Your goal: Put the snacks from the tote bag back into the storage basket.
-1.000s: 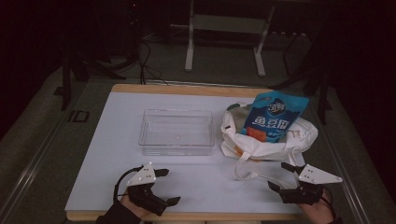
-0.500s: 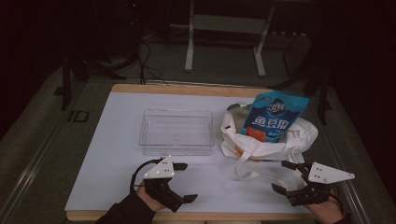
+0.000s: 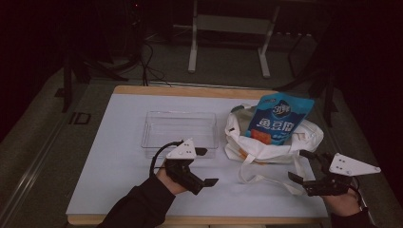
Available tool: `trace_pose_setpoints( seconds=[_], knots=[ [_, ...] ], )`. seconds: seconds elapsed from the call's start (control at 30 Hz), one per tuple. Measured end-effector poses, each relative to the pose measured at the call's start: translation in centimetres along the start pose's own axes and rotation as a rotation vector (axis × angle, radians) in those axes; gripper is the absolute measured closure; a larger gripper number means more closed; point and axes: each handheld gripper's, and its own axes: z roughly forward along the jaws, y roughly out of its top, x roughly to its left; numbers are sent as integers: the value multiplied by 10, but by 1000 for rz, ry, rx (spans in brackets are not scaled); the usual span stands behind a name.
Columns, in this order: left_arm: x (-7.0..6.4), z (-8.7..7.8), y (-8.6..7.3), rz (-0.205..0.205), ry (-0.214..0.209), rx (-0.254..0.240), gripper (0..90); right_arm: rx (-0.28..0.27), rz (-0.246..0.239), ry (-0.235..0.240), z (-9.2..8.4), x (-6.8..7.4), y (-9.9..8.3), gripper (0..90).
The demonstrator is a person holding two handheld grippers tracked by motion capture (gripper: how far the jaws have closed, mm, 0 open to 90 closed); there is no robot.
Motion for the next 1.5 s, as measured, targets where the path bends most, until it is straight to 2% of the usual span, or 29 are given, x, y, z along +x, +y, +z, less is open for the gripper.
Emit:
trace_pose_setpoints(
  seconds=[0.2,0.33,0.5,0.77,0.93,1.03,1.13,1.23,1.27,1.33,1.37,1.43,1.5],
  knots=[
    [9,17,25,27,-20,-3,4,-10,-7,-23,-2,-12,4,147],
    [13,25,35,45,-15,-7,4,-15,-15,-32,-2,-16,7,147],
    [18,35,46,56,-33,-21,4,-24,-14,-42,-3,-23,11,147],
    [30,51,65,84,-35,-39,4,-27,-34,-46,-4,-36,22,147],
    [40,63,76,84,-34,-44,4,-25,-43,-54,-3,-42,26,149],
    [47,70,80,52,-41,-54,4,-31,-52,-60,-2,-46,28,156],
    [52,79,85,65,-24,-38,4,-27,-49,-63,-1,-51,29,156],
    [61,90,89,64,-24,-17,5,-24,-39,-69,1,-59,29,156],
    [63,93,90,64,-18,-7,4,-15,-40,-84,3,-64,29,156],
    [68,99,92,47,-26,-6,4,-9,-38,-90,6,-68,28,156],
    [74,106,95,32,-16,2,4,-5,-34,-95,8,-72,27,156],
    [77,109,96,26,-18,-2,4,-1,-29,-102,10,-74,27,156],
    [81,116,98,28,1,-1,4,9,-6,-119,15,-84,23,156]
  ],
)
